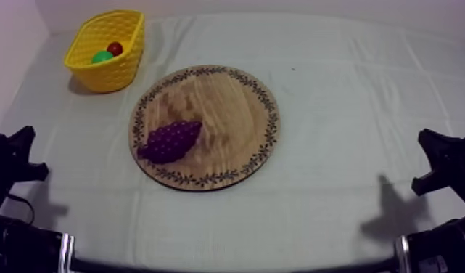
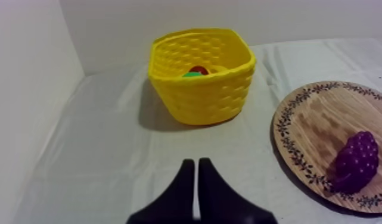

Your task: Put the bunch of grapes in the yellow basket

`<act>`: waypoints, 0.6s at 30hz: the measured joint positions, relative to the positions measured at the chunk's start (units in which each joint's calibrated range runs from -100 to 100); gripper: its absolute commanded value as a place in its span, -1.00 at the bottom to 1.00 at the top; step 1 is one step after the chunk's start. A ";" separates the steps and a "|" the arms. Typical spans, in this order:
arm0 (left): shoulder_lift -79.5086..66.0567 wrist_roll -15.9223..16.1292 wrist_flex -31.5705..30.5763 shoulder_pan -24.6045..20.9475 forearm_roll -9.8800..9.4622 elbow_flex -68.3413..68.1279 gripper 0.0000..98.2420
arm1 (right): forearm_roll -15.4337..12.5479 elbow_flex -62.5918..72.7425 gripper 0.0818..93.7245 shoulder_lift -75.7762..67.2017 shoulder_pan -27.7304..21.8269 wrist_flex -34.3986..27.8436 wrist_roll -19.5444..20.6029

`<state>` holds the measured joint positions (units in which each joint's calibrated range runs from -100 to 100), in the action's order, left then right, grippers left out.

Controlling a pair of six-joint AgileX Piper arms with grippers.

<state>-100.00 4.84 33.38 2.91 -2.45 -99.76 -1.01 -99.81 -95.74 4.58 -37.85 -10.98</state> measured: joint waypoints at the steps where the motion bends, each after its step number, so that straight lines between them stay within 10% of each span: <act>1: 0.00 0.00 0.00 0.04 0.00 0.00 -1.00 | 0.00 0.00 -0.99 0.00 0.00 0.00 0.00; 18: 0.00 -5.50 0.52 1.47 -1.12 0.21 -1.00 | 0.00 0.00 -0.99 0.00 0.00 0.00 0.00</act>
<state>-100.00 -0.66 33.90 4.38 -3.57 -99.55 -1.01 -99.81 -95.74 4.58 -37.85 -10.98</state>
